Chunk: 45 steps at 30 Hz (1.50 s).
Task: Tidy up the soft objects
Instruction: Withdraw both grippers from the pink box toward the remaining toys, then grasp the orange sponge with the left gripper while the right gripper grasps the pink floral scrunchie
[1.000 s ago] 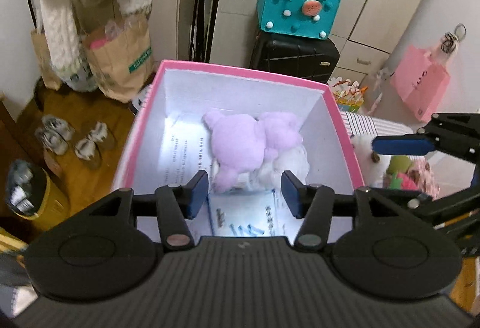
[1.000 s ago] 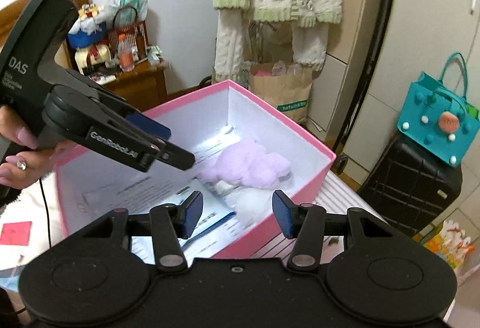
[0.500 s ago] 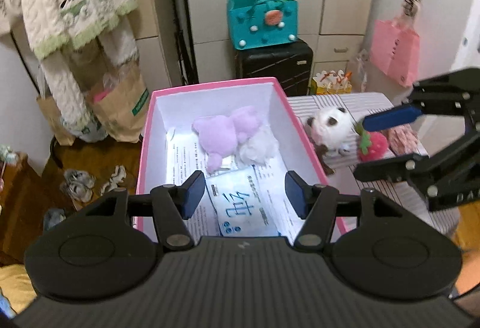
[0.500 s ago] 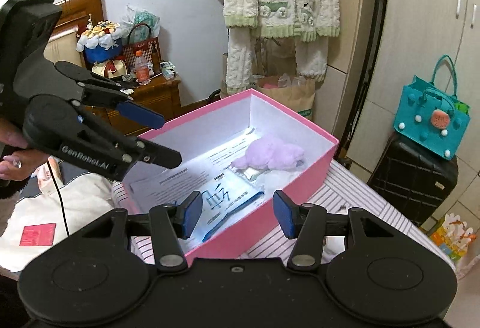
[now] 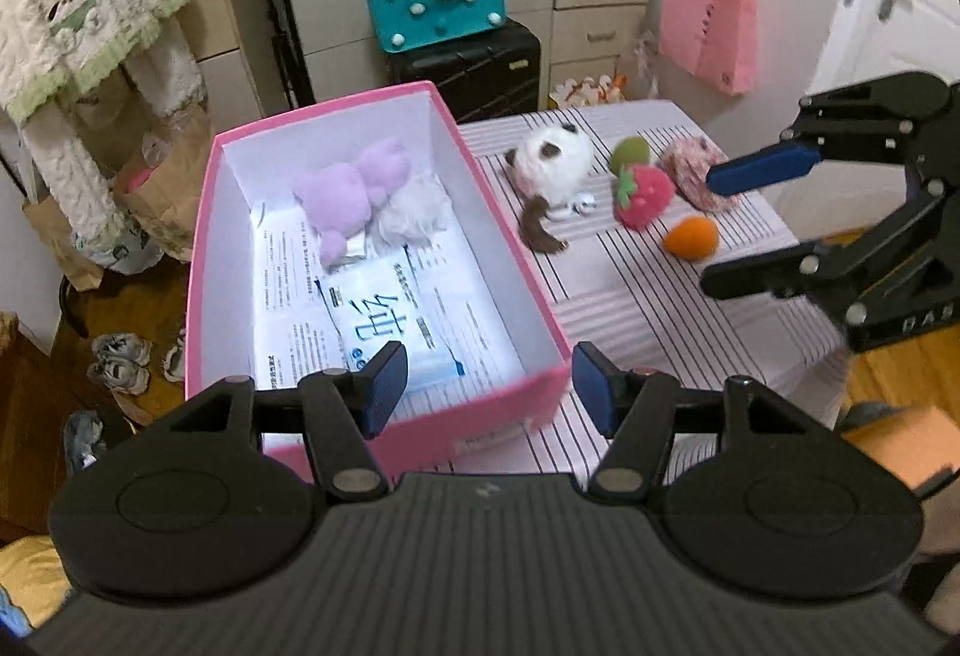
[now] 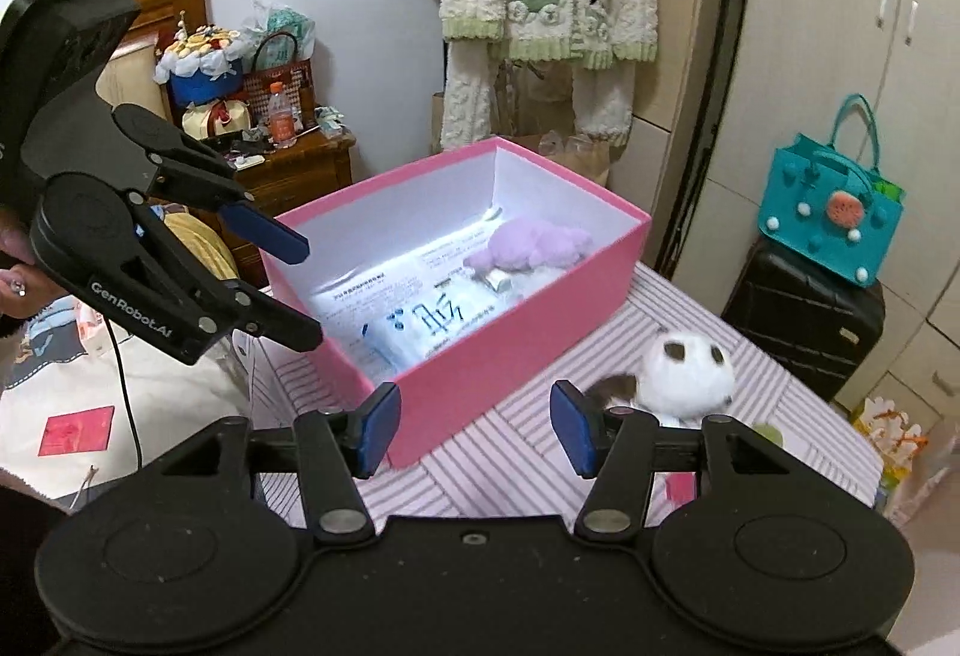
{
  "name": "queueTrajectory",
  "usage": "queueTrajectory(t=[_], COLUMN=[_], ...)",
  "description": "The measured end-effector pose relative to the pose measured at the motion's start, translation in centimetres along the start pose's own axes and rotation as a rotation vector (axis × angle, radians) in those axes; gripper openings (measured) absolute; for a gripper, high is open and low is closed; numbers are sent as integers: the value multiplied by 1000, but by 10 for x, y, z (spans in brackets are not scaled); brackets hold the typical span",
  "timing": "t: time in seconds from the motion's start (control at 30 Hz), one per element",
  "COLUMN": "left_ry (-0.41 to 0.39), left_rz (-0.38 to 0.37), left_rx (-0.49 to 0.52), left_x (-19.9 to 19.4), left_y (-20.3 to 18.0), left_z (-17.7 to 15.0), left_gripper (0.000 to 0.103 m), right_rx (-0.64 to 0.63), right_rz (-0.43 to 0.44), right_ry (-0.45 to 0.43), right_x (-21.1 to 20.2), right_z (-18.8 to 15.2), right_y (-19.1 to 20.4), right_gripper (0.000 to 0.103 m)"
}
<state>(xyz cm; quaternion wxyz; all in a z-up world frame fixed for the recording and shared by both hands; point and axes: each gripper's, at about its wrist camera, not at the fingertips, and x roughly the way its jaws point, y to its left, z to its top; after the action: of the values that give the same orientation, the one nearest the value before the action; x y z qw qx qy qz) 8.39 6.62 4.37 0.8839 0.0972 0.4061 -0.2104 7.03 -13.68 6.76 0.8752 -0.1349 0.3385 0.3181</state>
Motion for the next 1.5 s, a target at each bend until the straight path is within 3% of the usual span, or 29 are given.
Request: queueTrajectory(t=[0.47,0.8,1.1,1.2,1.5], left_ry=[59,77,74,49,8], left_rz=[-94,-190,-267,-262,-266], left_rx=[94,153,125,113,58], left_x=[5,41,89,106,161], left_y=[-52,-94,-119,-125,-138], left_z=[-24,-13,6,13,23], left_gripper=[67,71,72,72,72], right_rx=[76,135,166,180,188], right_rz=[-10,-32,-102,-132,-176], right_ry=[1,27,-3,-45,-108], right_x=[-30,-29,-21,-20,6], right_z=[-73,-119,-153,-164,-185], right_y=[-2,-31,-81,-102,-154], right_gripper=[71,77,79,85,88])
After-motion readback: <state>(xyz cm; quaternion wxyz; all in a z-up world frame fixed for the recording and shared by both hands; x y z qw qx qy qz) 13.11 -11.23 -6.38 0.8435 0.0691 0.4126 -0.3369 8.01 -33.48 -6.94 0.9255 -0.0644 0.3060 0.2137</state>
